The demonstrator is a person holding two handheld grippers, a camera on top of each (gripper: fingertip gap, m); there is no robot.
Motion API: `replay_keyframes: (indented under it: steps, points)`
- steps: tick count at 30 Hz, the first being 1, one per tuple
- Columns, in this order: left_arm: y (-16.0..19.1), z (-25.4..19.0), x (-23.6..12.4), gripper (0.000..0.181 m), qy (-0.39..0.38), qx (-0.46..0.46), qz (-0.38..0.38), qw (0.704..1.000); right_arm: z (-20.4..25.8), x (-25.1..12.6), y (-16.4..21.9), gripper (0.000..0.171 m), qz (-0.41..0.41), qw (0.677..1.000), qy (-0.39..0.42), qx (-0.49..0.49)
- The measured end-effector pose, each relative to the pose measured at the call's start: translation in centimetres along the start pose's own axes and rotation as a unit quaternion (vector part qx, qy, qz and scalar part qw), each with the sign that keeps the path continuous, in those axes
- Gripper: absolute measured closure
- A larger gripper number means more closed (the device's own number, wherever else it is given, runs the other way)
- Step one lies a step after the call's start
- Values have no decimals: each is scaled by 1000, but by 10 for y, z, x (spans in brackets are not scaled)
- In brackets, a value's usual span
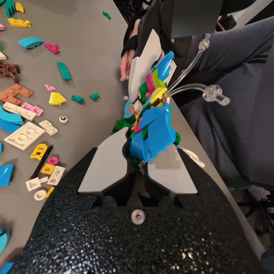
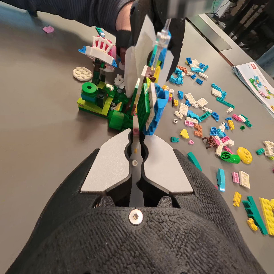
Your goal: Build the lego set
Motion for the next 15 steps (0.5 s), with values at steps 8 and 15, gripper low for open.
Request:
replay_keyframes:
  steps: [8,15]
  points:
    - [0,1,1,166,-10,-1,1,1000,-2,0,0,165,-5,1000,-4,7]
    - [-1,3,1,167,-16,-3,-3,1000,-4,0,0,165,-5,1000,-4,16]
Point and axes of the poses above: each gripper's, where its closed fingertips meet, x out along the fingers, y out of its underside, z = x × y across the jaws, the point moved 3 cm from there along -x, back along the fingers, and after that the axes turned 1 degree about -x, right-handed, at the moved point
